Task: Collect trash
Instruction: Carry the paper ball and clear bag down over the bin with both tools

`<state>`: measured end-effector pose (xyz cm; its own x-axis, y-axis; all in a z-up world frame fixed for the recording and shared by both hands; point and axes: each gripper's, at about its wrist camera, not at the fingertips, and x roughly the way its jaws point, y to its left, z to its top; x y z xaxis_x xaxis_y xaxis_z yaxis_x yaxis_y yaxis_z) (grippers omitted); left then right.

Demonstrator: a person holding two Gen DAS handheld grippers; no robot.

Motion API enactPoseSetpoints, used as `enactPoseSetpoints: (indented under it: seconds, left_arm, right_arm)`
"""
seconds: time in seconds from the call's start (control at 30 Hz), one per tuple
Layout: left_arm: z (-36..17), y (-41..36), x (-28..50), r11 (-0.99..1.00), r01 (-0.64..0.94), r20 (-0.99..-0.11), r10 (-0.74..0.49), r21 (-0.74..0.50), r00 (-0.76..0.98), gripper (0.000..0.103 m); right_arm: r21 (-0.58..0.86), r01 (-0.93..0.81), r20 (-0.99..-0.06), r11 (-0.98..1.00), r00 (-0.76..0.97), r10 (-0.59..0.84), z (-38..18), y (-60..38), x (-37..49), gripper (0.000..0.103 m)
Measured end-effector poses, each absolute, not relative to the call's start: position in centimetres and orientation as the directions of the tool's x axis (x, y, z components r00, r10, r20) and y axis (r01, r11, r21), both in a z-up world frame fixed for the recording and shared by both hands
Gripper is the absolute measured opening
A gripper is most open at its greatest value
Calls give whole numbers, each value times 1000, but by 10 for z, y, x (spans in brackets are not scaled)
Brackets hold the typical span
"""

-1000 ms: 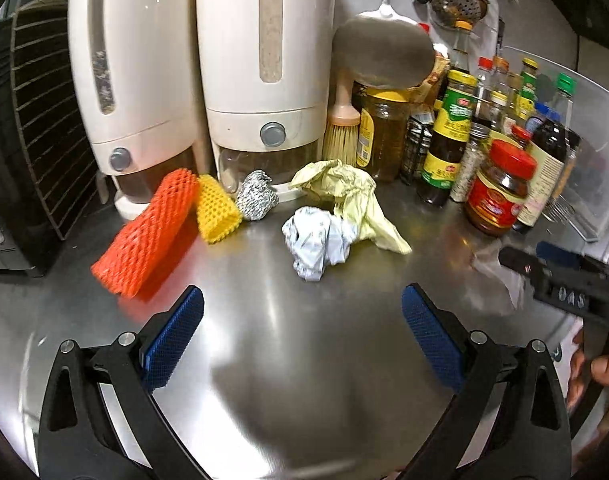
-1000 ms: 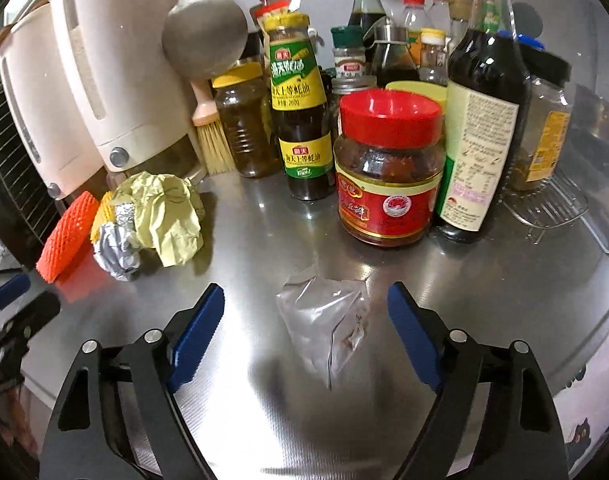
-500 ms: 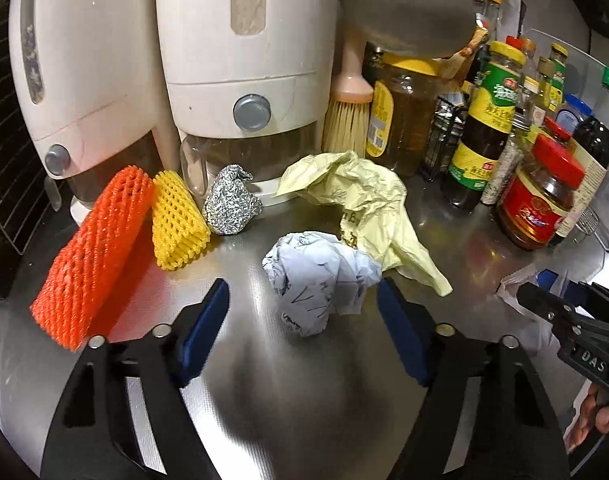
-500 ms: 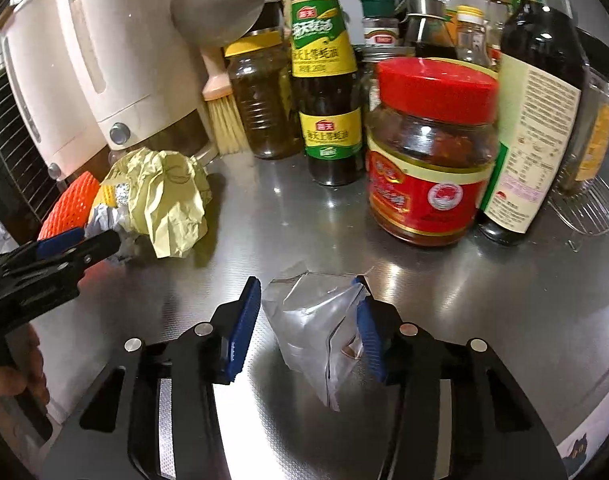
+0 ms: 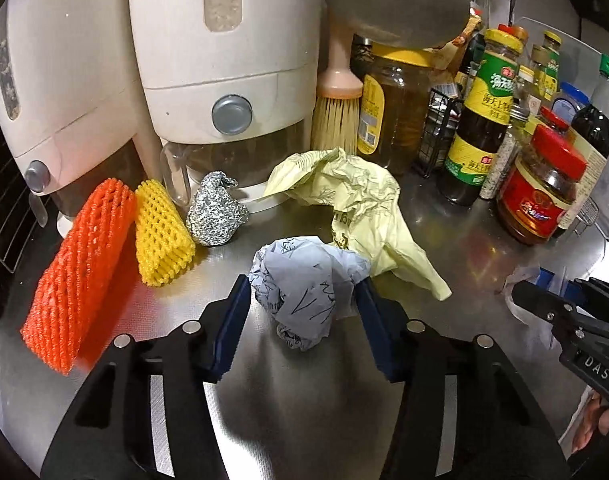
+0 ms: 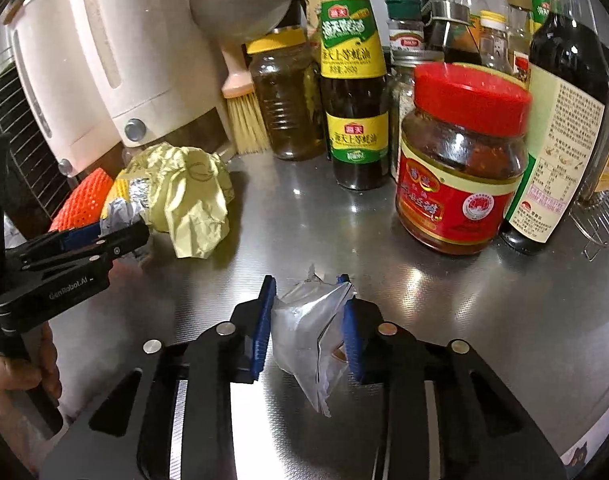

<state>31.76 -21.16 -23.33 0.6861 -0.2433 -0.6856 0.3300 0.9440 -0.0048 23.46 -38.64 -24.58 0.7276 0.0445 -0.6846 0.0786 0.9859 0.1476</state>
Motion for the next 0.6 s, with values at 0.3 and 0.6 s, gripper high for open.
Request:
enactPoseSetpoints:
  seconds: [0.3,0.6]
  left_arm:
    - [-211,-192,269,952,306,-674,-218,13,706,48]
    - [-200,-167,187,957,289,-671,-216,-4,709,49]
  right_arm:
    - [170,31,-664,985,742,91,-227,-361,205,30]
    - [172,-16,-644,985,755,125,-208,-329,146,30]
